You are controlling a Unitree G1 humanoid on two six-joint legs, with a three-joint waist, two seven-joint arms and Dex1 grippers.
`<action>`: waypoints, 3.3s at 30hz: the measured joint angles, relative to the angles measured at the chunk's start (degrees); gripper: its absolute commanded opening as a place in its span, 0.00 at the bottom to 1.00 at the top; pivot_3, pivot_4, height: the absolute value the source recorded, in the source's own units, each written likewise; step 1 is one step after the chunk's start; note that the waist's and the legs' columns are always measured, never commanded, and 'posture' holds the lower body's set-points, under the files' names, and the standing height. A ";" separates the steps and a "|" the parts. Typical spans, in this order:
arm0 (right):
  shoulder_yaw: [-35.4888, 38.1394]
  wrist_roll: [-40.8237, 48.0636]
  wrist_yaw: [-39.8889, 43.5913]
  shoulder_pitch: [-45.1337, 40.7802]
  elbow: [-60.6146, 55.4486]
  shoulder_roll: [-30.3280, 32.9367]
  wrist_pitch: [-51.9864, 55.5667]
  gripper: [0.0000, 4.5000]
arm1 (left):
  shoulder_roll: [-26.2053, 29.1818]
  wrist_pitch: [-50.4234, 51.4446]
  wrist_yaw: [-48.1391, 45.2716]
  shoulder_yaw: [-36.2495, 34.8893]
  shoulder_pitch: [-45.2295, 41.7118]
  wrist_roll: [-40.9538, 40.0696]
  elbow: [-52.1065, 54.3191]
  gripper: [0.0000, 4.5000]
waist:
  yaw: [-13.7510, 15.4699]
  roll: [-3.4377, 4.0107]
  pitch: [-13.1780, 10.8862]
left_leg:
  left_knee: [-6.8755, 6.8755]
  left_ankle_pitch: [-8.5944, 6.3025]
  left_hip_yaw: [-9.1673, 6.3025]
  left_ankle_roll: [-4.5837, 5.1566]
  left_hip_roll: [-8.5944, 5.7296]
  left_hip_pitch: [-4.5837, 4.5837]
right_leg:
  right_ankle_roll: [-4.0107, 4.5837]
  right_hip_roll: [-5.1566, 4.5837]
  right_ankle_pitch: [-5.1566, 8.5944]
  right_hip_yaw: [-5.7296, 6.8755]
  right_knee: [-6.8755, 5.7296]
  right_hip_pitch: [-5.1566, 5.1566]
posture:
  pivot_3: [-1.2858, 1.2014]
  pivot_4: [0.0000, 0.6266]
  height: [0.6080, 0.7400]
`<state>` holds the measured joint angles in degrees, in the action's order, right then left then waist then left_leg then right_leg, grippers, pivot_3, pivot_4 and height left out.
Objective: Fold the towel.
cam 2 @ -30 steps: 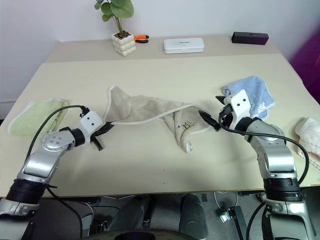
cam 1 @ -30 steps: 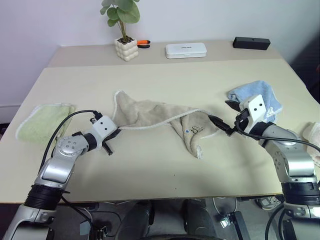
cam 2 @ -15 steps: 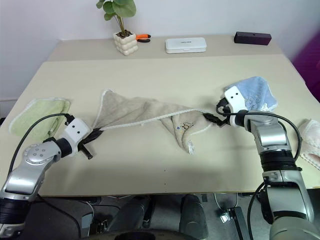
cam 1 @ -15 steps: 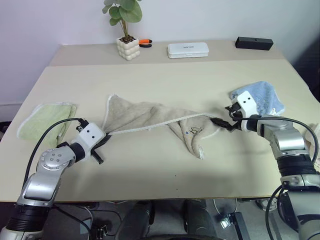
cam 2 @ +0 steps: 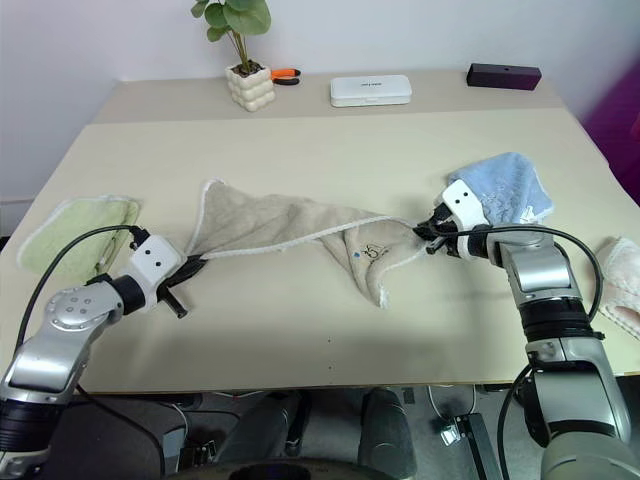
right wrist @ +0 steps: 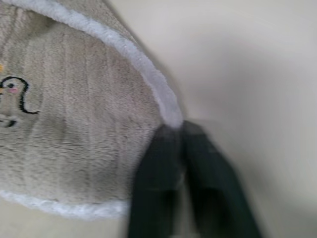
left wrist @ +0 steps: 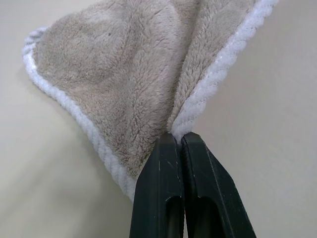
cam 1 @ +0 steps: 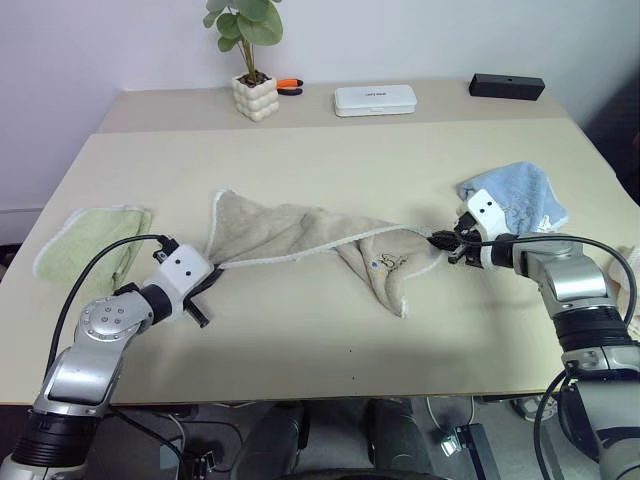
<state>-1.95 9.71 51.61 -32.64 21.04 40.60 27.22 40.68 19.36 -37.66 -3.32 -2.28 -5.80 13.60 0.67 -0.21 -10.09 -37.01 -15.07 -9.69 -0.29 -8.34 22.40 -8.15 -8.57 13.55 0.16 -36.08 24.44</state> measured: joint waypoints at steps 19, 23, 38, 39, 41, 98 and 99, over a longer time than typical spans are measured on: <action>3.02 -7.06 -12.36 -32.82 14.67 1.13 -24.95 0.02 | -4.26 -14.26 13.00 -7.19 -48.13 -0.90 -34.15 0.00 | -1.93 -0.12 -0.25 | -0.18 0.22 0.11 -0.34 -0.03 1.04 | -0.18 -0.05 -0.28 0.01 0.01 0.96 | 0.52 0.24 1.00; 3.97 -3.67 -5.90 -26.96 5.37 3.62 -24.06 0.02 | 0.16 -13.85 8.42 -10.11 -41.71 -3.86 -30.24 0.00 | -3.22 -0.07 -0.19 | -0.03 0.13 0.10 -0.21 -0.05 0.97 | -0.18 -0.05 -0.27 0.01 0.05 0.98 | 0.52 0.24 1.00; 12.22 18.72 17.26 19.40 -35.15 19.76 3.78 0.02 | 12.85 11.67 -19.70 -26.97 20.30 -23.52 9.20 0.00 | -0.85 0.09 -0.29 | -0.17 -0.05 0.32 0.05 0.14 0.03 | 0.19 0.03 -0.24 -0.10 0.08 0.10 | 0.52 0.24 1.00; 12.59 18.91 17.77 20.69 -35.52 20.20 4.20 0.02 | 13.17 12.28 -20.61 -27.39 21.91 -23.60 9.89 0.00 | -0.34 0.09 -0.29 | -0.18 -0.06 0.36 0.06 0.15 0.00 | 0.20 0.02 -0.22 -0.10 0.10 0.06 | 0.52 0.24 1.00; 12.63 19.31 18.27 21.41 -35.56 20.46 4.58 0.02 | 13.47 12.83 -21.10 -27.95 22.31 -23.54 10.11 0.00 | 0.19 0.09 -0.29 | -0.20 -0.06 0.40 0.06 0.16 0.01 | 0.20 0.00 -0.22 -0.10 0.11 0.04 | 0.52 0.24 1.00; 30.27 33.68 -17.39 29.84 -48.76 -8.74 36.07 0.98 | -8.64 1.62 -6.22 6.35 -8.74 -15.47 6.17 1.00 | 0.19 0.04 -0.12 | -0.21 -0.04 0.43 0.05 0.21 -0.10 | 0.01 0.10 -0.45 -0.20 0.02 0.04 | 0.52 0.24 1.00; 31.47 35.93 -22.26 29.68 -50.13 -14.25 39.29 0.98 | -9.75 1.62 -7.24 8.72 -8.36 -15.87 7.48 1.00 | 0.18 0.02 -0.11 | -0.21 -0.04 0.42 0.05 0.21 -0.09 | 0.01 0.09 -0.45 -0.20 0.03 0.04 | 0.52 0.24 1.00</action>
<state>29.52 45.64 29.35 -2.96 -29.10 26.35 66.51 30.94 20.99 -44.90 5.40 -10.64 -21.67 21.08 0.85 -0.19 -10.20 -37.22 -15.12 -9.27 -0.24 -8.13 22.30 -8.15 -8.49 13.10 -0.04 -36.05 24.48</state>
